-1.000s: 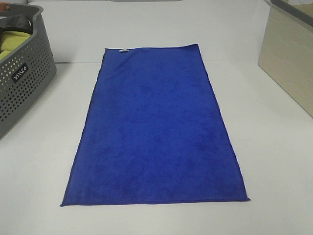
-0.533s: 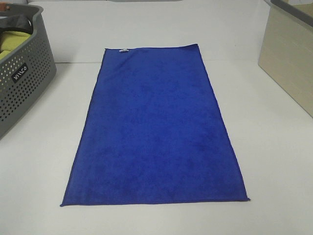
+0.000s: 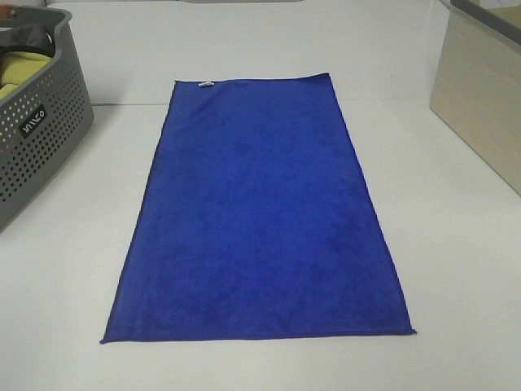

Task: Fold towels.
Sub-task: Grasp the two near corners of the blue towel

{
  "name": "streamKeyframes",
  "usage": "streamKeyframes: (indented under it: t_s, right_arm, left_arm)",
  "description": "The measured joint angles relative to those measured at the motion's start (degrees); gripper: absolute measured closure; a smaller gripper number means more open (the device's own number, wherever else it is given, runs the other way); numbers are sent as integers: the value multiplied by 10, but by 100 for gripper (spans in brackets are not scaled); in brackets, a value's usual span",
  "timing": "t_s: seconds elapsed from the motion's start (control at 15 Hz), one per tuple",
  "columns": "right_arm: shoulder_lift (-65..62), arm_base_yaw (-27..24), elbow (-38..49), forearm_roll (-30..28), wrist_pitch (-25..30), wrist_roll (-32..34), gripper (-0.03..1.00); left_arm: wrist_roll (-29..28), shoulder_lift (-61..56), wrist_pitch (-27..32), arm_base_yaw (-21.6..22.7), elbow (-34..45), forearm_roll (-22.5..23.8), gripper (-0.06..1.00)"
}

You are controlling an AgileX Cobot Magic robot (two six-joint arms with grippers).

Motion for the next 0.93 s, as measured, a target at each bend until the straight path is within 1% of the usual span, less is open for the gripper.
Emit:
streamKeyframes:
  t_s: [0.93]
  right_arm:
    - [0, 0, 0, 0, 0, 0, 12]
  left_arm:
    - [0, 0, 0, 0, 0, -1, 45]
